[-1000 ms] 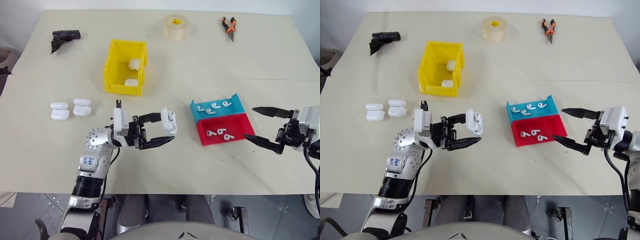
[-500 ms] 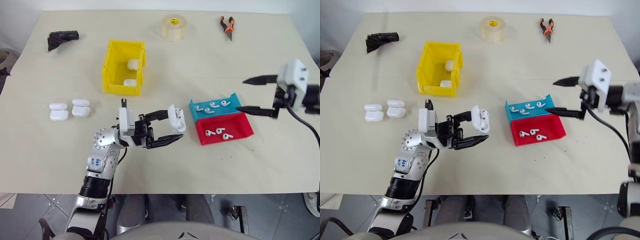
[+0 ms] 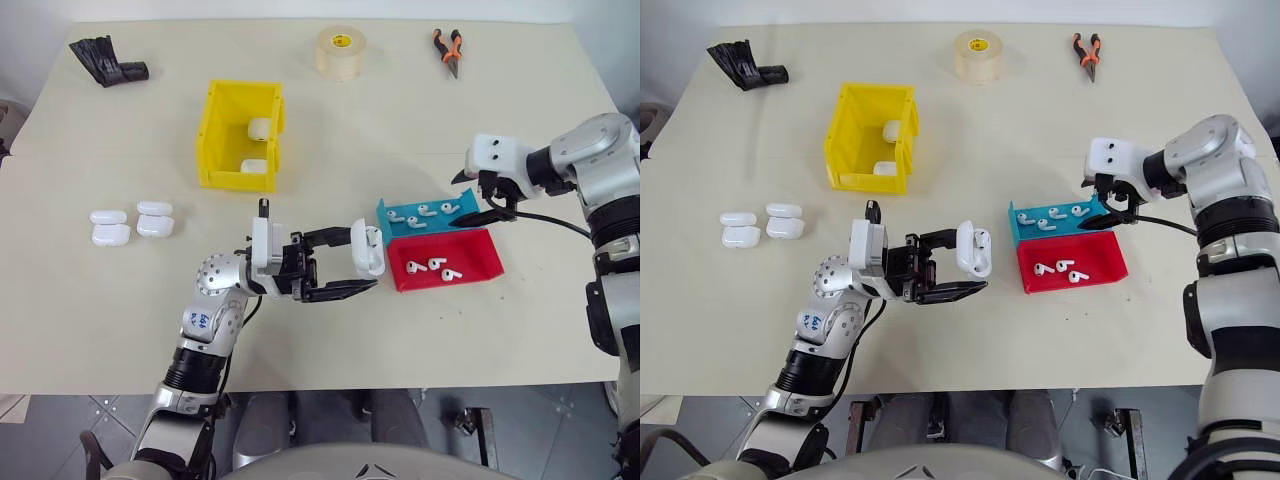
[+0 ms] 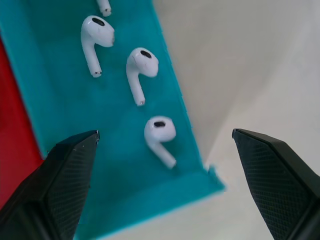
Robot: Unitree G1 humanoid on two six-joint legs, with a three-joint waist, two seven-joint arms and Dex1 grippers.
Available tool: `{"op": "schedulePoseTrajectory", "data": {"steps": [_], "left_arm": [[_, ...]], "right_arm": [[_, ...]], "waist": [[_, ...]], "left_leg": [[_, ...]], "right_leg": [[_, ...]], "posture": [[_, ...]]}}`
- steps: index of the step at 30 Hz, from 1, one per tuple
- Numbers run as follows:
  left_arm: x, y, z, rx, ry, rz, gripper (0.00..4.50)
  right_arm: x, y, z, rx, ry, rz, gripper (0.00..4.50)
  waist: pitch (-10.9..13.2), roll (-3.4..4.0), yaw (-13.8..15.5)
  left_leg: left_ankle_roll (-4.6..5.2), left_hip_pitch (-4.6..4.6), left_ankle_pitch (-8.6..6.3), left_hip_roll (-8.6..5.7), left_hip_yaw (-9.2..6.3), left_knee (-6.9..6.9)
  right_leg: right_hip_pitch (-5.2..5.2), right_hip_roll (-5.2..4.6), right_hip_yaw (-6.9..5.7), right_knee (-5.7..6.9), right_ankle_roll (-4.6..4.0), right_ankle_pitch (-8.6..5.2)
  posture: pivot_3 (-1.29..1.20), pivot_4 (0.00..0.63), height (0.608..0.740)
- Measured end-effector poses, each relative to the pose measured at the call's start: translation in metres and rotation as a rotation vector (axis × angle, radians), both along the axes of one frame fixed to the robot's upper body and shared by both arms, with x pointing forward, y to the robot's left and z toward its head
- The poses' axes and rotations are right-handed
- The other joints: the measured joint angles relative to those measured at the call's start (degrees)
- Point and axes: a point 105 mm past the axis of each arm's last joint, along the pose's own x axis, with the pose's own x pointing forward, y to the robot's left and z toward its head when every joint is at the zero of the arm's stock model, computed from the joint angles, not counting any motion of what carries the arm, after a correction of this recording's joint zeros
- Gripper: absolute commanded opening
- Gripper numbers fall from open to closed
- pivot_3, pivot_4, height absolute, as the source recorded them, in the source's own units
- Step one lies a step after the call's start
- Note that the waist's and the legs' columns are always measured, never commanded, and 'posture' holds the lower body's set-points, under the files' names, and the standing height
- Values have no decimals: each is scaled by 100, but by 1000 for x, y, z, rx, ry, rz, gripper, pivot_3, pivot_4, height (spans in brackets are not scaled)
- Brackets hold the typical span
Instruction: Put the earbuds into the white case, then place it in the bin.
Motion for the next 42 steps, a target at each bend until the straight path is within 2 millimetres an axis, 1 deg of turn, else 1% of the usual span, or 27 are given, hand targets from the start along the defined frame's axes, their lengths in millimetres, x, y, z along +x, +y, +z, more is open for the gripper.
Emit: {"op": "schedulePoseTrajectory", "data": {"steps": [6,9,11,13,25,28,29,42], "left_arm": [[0,3,-1,12,-2,6,2727],[-1,3,0,13,-7,7,2727],[-1,3,0,12,-9,8,2727],[-1,3,1,12,-10,9,2727],[0,3,2,8,-16,13,2727],[0,3,2,7,-17,14,2727],[0,3,1,8,-15,15,2727],[1,3,1,10,-16,17,2727]], "right_arm": [[4,10,-6,-8,-9,32,4465],[4,10,-6,-18,-8,39,3867],[3,9,-7,-25,1,42,3243],[1,9,-8,-27,16,48,2526],[2,9,-8,-55,28,53,2526],[2,9,-8,-54,32,57,1943],[2,10,-9,-53,34,59,1643],[2,11,-9,-50,32,57,1643]], "waist": [[0,1,-59],[0,1,-97],[0,1,-119],[1,2,-130],[1,3,-126],[1,3,-130],[1,3,-133],[1,3,-132]], "left_leg": [[0,0,0,0,-2,-2],[0,0,0,0,-4,-2],[0,0,0,0,-4,-2],[-1,1,1,1,-4,-3],[-2,1,1,1,-4,-2],[-1,1,1,1,-4,-2],[-2,1,1,1,-3,-2],[-2,2,1,1,-4,1]], "right_leg": [[0,0,-1,0,0,0],[1,0,-1,0,0,0],[1,0,-1,0,0,0],[1,0,-1,0,0,0],[1,0,-1,1,0,0],[1,0,-1,1,0,0],[1,0,-1,1,0,0],[1,0,0,4,0,0]], "posture": [[0,150,740],[0,150,740],[0,150,740],[0,150,740],[0,150,740],[0,150,740],[0,150,740],[0,150,740]]}}
